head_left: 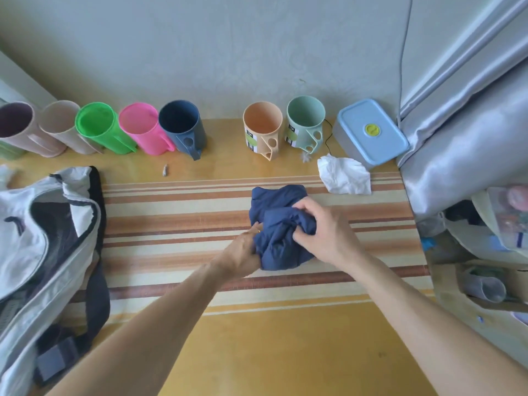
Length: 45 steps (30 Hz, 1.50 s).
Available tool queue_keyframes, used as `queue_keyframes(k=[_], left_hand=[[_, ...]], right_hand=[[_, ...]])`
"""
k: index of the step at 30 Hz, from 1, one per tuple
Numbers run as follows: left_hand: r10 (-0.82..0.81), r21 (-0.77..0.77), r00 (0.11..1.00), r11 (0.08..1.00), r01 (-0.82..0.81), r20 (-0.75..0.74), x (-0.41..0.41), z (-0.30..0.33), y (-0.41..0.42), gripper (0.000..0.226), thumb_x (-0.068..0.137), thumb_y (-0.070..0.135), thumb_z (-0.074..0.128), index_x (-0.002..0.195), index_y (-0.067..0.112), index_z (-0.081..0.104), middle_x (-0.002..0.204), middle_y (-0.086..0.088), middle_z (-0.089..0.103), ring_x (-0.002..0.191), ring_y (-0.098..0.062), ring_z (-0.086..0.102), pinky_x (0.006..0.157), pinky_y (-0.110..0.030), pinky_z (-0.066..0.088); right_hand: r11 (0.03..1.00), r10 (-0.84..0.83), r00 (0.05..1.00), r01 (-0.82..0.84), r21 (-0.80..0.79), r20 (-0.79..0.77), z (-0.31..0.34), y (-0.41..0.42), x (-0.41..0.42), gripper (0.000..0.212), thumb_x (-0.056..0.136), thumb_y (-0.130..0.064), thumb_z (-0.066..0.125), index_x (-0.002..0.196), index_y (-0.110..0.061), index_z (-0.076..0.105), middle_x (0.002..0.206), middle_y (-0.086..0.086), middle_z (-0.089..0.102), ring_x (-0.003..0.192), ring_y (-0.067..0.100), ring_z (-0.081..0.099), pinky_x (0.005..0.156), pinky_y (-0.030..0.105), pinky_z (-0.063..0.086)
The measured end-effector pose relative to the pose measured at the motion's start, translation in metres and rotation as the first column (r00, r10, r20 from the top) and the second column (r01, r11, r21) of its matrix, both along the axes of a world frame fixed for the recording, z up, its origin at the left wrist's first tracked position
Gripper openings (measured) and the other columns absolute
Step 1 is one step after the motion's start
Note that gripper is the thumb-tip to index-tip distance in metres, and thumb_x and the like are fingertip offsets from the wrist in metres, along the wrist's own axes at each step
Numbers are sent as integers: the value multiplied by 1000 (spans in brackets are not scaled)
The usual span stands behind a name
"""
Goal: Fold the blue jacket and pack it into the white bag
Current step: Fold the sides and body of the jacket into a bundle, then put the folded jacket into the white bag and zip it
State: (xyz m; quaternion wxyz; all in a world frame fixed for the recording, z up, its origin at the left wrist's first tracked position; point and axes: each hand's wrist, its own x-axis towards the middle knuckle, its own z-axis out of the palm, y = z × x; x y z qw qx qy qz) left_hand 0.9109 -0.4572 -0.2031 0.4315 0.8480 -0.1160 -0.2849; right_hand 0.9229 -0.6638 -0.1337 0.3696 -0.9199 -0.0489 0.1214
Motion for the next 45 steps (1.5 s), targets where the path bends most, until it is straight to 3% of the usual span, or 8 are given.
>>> queue_keyframes(k=[4, 9, 12, 16, 24, 34, 40, 45], left_hand=[[374, -271, 798, 800, -535, -473, 11, 18, 1, 28, 85, 35, 52, 67, 15, 45, 73, 1, 49, 75, -20, 45, 80, -31, 39], [610, 127, 791, 781, -611, 56, 0, 8, -24, 69, 80, 74, 68, 58, 15, 38, 62, 2, 45, 57, -20, 46, 55, -29, 36], [758, 102, 628, 621, -777, 174, 2, 2, -41, 48, 87, 59, 70, 108, 18, 56, 111, -3, 61, 101, -27, 61, 82, -36, 48], [353, 98, 762, 875, -475, 543, 4, -19, -37, 45, 108, 24, 41, 153, 21, 43, 171, -12, 24, 159, -31, 19, 126, -42, 26], [40, 367, 871, 897, -247, 490, 13, -56, -26, 60, 109, 43, 12, 166, 25, 10, 175, -7, -4, 162, -23, -3, 131, -42, 11], [-62, 364, 916, 926, -95, 397, 17, -35, -17, 51, 111, 27, 19, 146, 7, 51, 170, -12, 28, 157, -46, 13, 117, -55, 42], [599, -196, 757, 736, -649, -260, -20, 56, 8, 74, 94, 57, 65, 154, 61, 22, 158, 23, 41, 142, -6, 46, 116, -29, 36], [624, -221, 540, 516, -827, -565, -72, 118, 82, 59, 78, 47, 87, 130, 28, 67, 121, 2, 78, 110, -19, 75, 102, -44, 57]], right_hand=[[954, -263, 958, 276, 114, -117, -30, -7, 51, 35, 81, -21, 79, 115, -23, 71, 105, -7, 76, 98, 12, 70, 90, 32, 56], [924, -382, 924, 382, 26, 2, -64, 14, 46, 31, 84, -25, 78, 112, -16, 69, 104, -3, 69, 100, 22, 67, 86, 30, 50], [944, -253, 869, 318, -89, 424, -64, 21, 24, 35, 98, -21, 60, 132, -12, 59, 132, 9, 59, 125, 29, 56, 103, 40, 46], [935, 156, 915, -15, -355, 373, -85, 19, -2, 49, 107, -34, 35, 153, -18, 43, 168, 9, 26, 154, 32, 25, 120, 46, 33], [926, 109, 978, -34, -377, 180, -122, 12, 0, 58, 107, -47, 25, 161, -27, 21, 172, 5, 9, 159, 26, 3, 125, 48, 22], [693, -583, 679, 702, 162, -446, -63, 22, 19, 88, 63, -41, 93, 131, -10, 47, 128, 7, 62, 112, 27, 63, 89, 39, 54], [660, -262, 754, 596, 458, -602, -3, 38, -11, 42, 76, -22, 87, 114, -24, 68, 105, -5, 79, 91, 13, 76, 73, 29, 55], [686, 98, 807, 369, 627, -582, 48, 91, -49, 57, 82, -17, 82, 126, -44, 57, 113, -17, 76, 102, 8, 74, 86, 35, 56]])
